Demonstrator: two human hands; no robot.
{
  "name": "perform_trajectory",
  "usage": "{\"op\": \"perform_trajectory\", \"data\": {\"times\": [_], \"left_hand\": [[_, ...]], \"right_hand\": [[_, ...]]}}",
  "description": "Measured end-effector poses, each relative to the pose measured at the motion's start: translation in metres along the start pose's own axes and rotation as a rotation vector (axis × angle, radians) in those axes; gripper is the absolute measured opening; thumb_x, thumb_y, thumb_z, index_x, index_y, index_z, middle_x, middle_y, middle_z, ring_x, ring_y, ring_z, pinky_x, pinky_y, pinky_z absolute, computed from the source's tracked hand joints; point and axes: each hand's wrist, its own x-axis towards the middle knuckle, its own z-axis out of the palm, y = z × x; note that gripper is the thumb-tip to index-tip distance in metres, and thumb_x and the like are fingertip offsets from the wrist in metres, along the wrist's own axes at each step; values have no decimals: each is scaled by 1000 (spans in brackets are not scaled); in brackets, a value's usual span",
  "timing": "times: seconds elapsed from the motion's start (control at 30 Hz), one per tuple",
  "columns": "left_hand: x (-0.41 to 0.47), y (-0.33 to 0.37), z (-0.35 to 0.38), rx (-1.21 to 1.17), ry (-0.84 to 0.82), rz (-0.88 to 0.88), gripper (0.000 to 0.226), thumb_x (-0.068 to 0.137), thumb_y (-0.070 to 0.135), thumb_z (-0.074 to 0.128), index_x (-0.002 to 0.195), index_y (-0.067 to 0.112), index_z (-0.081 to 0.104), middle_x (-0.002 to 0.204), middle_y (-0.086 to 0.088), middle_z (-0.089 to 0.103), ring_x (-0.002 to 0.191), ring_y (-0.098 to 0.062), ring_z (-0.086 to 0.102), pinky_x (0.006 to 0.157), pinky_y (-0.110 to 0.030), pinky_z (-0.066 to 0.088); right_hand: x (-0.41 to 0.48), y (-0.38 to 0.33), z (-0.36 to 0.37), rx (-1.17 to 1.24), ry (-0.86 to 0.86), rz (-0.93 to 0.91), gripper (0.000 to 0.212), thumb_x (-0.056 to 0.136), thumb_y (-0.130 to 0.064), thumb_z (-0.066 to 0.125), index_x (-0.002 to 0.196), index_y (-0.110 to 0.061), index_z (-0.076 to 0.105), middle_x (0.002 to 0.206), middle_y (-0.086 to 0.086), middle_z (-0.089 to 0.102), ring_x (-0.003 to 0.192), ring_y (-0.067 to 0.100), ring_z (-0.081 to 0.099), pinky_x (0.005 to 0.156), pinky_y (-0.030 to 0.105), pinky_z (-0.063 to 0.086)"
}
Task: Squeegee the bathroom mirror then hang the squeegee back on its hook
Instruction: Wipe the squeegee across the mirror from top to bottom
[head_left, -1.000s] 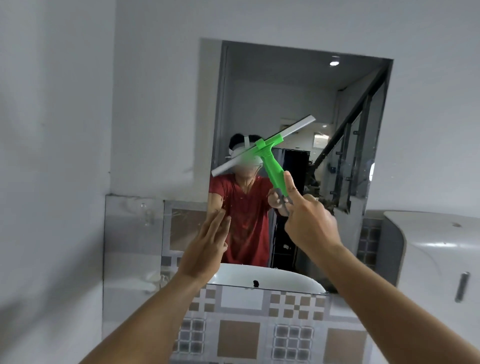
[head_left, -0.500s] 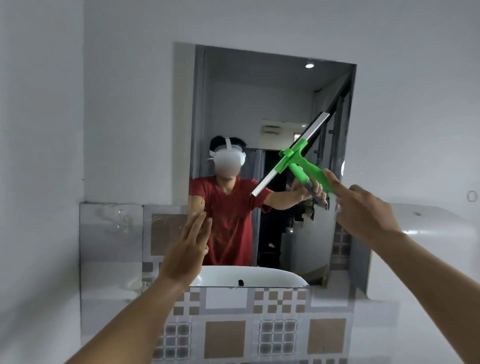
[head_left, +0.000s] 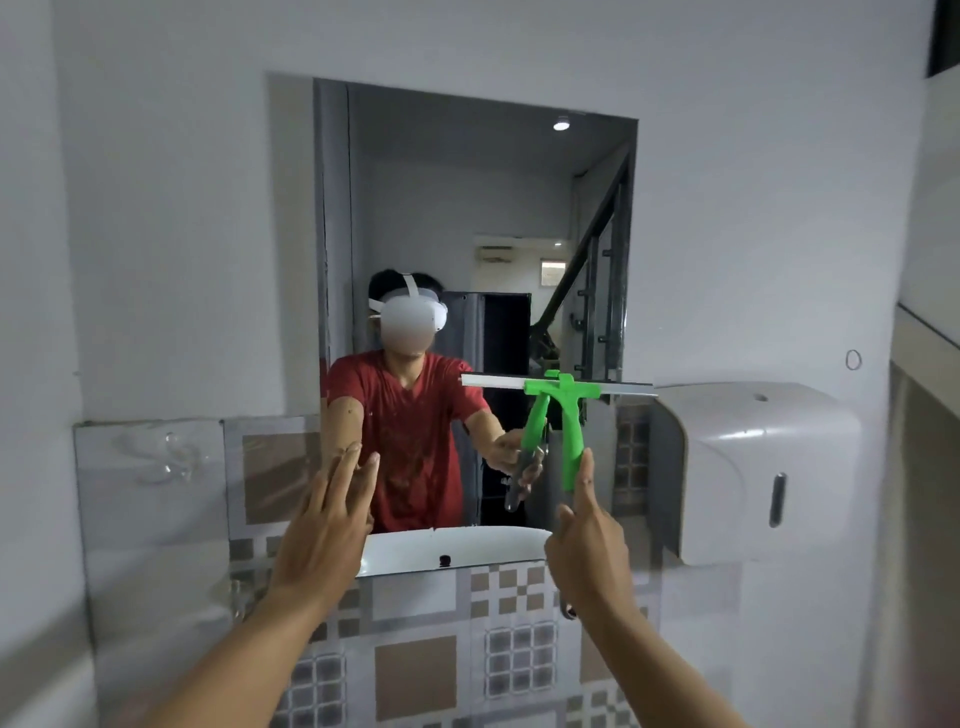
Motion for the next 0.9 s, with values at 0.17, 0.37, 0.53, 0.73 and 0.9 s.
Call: {"op": "perform_trajectory", "data": {"times": [0.17,0.37,0.53,0.73,0.9], "left_hand": [[-8,-3,12,31,-27,74,79,97,6,42,159,0,-5,170,-23,2,157,-42,-2,126,-52,22],[-13,2,-7,-196,45,-8,82,87,3,71,157,3,30,162,-23,33,150,-40,32,109,-46,51],[-14,15,1,-171,16,27,92,78,8,85,155,3,35,162,-20,34,149,-35,34,104,-40,55],[-19,13,2,43,18,56,84,79,4,77,153,0,38,162,-24,34,154,-39,18,114,-40,40],[-26,-5,15,-1,-17,41,86,84,-1,74,156,3,27,165,-21,29,155,-39,19,115,-40,37]], "right_hand": [[-16,-35,24,255,-33,50,83,101,-7,44,158,-30,-11,76,2,62,68,22,64,57,41,55],[-23,-77,39,423,15,76,74,105,-18,40,159,-24,-12,74,-5,58,65,10,57,52,29,44],[-12,-105,45,461,12,3,77,104,-25,38,153,-42,-18,91,5,69,77,21,69,64,40,59],[6,-139,45,-88,83,-356,76,101,-17,42,159,-28,-5,154,8,45,86,28,70,40,27,31],[19,-122,31,-338,99,-458,90,91,-8,49,158,-37,-2,120,14,64,66,25,63,46,31,43]]}}
